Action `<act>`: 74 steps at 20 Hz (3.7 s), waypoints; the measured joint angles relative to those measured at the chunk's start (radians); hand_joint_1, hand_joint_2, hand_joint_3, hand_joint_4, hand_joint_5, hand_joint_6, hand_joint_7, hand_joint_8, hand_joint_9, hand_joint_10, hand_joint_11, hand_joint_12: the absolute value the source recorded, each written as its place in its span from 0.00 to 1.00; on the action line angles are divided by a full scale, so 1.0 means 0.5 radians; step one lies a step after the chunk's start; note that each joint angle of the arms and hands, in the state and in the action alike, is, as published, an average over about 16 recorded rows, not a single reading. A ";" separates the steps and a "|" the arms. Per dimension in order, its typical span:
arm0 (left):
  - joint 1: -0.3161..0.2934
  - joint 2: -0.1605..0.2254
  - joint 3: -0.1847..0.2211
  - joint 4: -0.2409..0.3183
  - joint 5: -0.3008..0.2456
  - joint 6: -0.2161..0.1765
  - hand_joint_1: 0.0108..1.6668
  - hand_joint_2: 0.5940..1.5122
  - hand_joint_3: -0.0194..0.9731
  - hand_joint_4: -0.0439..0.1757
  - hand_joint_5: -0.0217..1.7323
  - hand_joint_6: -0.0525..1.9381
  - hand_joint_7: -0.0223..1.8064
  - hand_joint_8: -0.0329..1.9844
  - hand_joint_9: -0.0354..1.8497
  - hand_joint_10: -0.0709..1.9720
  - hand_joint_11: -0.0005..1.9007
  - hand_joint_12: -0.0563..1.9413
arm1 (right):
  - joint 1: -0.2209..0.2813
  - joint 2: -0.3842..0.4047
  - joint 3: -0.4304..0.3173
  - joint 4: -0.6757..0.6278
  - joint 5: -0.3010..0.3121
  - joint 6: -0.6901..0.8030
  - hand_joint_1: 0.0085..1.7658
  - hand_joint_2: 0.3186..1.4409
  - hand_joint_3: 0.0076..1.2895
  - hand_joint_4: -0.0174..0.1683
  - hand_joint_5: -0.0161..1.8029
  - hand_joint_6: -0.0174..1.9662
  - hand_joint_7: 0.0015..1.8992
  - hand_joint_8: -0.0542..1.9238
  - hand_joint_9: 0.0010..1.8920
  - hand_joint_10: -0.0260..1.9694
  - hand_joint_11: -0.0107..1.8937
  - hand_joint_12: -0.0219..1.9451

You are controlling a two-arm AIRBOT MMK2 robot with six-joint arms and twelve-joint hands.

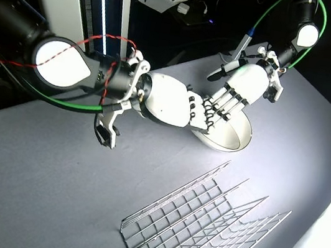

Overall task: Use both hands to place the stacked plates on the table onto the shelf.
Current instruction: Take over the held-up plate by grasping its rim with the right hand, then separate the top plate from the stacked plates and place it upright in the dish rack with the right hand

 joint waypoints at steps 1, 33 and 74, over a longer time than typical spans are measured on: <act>-0.001 0.000 0.000 0.001 0.000 0.000 0.00 0.64 0.04 0.17 0.00 0.01 0.01 0.00 0.02 0.03 0.01 0.03 | 0.000 -0.027 0.026 0.000 0.003 0.000 0.67 0.48 0.01 0.06 0.02 0.02 0.01 0.03 0.01 0.02 0.01 0.10; 0.007 -0.001 0.013 -0.092 -0.021 -0.039 0.00 0.65 0.04 0.17 0.00 0.01 0.01 0.00 0.02 0.03 0.01 0.03 | 0.048 -0.393 0.408 -0.005 0.013 -0.004 0.63 0.43 0.00 0.07 0.02 0.02 0.01 0.03 0.01 0.02 0.02 0.02; -0.061 0.036 0.031 -0.170 -0.078 -0.091 0.00 0.65 0.04 0.19 0.01 0.02 0.02 0.02 0.03 0.04 0.01 0.03 | 0.077 -0.417 0.410 0.008 0.144 -0.029 0.73 0.53 0.00 0.11 0.50 0.39 0.50 0.19 0.46 0.31 0.39 0.58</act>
